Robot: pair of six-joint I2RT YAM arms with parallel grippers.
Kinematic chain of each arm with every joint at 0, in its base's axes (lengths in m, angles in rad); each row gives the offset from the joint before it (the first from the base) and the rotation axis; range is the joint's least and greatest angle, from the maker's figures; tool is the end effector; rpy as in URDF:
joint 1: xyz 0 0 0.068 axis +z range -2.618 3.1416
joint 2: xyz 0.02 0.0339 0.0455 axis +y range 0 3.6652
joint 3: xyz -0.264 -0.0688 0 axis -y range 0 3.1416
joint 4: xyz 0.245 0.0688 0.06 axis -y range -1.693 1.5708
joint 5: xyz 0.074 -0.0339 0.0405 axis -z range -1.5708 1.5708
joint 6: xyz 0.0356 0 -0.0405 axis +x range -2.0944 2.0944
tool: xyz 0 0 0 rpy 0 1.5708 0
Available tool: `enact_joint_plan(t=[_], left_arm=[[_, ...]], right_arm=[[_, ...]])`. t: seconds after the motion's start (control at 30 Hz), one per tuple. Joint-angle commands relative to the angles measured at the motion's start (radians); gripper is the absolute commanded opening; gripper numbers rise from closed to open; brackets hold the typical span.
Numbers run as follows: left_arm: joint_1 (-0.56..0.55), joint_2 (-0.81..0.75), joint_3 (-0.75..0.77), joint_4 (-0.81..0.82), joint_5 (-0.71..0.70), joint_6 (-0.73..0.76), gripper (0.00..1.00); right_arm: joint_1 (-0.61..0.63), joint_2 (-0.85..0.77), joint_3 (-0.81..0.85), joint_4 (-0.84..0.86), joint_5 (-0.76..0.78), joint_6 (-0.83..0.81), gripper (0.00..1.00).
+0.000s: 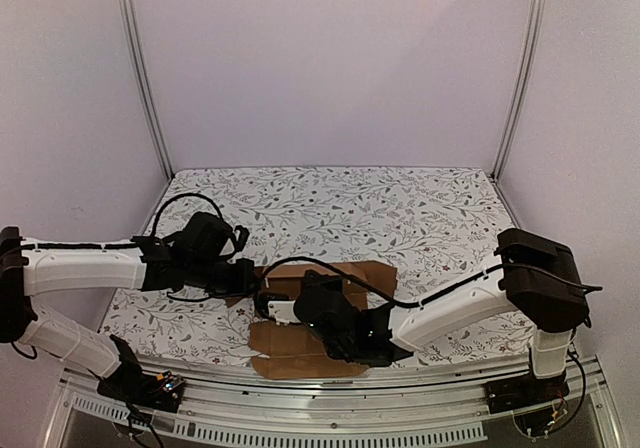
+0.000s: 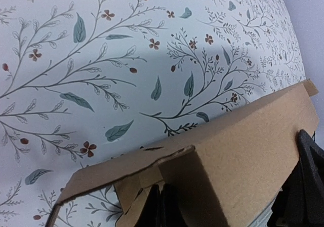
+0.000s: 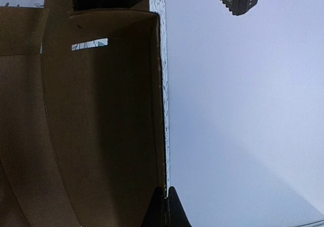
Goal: Fold the paper box
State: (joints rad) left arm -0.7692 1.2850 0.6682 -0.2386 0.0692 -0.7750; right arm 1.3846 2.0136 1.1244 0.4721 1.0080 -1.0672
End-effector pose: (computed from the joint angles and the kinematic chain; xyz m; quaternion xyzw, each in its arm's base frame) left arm 0.1793 -0.1770 0.1914 0.0094 0.9362 -0.2673 0.2281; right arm 0.1072 0.4063 0.1619 -0.6017 0.4960 -0.3242 0.5355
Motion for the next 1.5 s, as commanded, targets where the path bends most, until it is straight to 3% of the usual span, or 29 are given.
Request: enact_joint_plan(t=[0.0,0.2,0.37,0.63,0.97,1.2,1.47], left_arm=[[0.009,0.053,0.018,0.077,0.072,-0.014,0.00],[0.005,0.050,0.030,0.076,0.083,-0.015,0.00],[0.007,-0.012,0.025,-0.021,0.040,0.003,0.00],[0.013,-0.188,0.005,-0.223,0.027,0.002,0.01],[0.034,-0.422,-0.019,-0.410,-0.137,-0.015,0.04],[0.128,-0.430,-0.136,-0.276,-0.165,-0.020,0.00],[0.224,-0.259,-0.220,0.028,0.002,-0.010,0.00]], right_arm=[[0.011,0.014,0.002,0.020,0.008,0.034,0.00],[0.010,0.019,0.001,0.020,0.010,0.046,0.00],[0.012,0.024,-0.006,0.021,0.013,0.054,0.00],[0.011,0.039,-0.016,0.022,0.014,0.064,0.00],[0.012,0.039,-0.067,0.102,0.016,0.022,0.00],[0.025,0.003,-0.100,0.137,-0.002,0.002,0.00],[0.038,-0.016,-0.115,0.151,-0.002,-0.006,0.00]])
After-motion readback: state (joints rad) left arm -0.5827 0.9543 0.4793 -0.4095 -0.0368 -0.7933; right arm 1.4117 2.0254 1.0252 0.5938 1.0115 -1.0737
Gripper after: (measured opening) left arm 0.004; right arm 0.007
